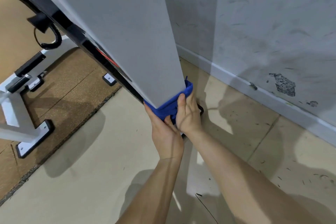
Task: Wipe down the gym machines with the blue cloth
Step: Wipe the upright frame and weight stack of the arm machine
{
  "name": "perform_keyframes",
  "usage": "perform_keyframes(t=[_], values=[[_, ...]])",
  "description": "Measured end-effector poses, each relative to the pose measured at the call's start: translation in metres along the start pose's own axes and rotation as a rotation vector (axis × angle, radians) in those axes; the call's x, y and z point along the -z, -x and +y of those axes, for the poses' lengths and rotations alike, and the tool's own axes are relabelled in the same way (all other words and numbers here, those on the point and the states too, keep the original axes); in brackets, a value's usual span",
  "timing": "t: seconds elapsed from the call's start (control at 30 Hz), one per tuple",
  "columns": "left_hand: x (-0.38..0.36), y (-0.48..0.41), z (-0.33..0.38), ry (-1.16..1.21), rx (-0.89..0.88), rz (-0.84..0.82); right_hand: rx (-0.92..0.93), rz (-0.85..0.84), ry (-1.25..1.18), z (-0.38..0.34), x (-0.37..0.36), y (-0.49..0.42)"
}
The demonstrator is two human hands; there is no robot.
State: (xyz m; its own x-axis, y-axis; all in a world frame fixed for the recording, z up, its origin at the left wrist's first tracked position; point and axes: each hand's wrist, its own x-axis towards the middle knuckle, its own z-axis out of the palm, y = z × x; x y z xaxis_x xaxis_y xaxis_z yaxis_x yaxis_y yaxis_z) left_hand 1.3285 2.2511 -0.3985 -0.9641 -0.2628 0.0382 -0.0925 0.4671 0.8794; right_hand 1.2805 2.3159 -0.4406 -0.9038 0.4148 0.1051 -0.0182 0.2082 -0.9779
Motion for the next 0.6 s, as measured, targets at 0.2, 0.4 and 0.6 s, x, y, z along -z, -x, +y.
perform_keyframes(t=[0.2, 0.4, 0.6], values=[[-0.023, 0.006, -0.048, -0.044, 0.046, -0.075, -0.076, -0.075, 0.05, 0.056, -0.006, 0.009], [-0.039, 0.008, -0.088, -0.144, 0.105, -0.168, -0.172, -0.168, 0.163, 0.102, -0.007, 0.027], [-0.04, 0.002, -0.109, -0.235, 0.181, -0.306, -0.266, -0.245, 0.212, 0.121, -0.006, 0.026]])
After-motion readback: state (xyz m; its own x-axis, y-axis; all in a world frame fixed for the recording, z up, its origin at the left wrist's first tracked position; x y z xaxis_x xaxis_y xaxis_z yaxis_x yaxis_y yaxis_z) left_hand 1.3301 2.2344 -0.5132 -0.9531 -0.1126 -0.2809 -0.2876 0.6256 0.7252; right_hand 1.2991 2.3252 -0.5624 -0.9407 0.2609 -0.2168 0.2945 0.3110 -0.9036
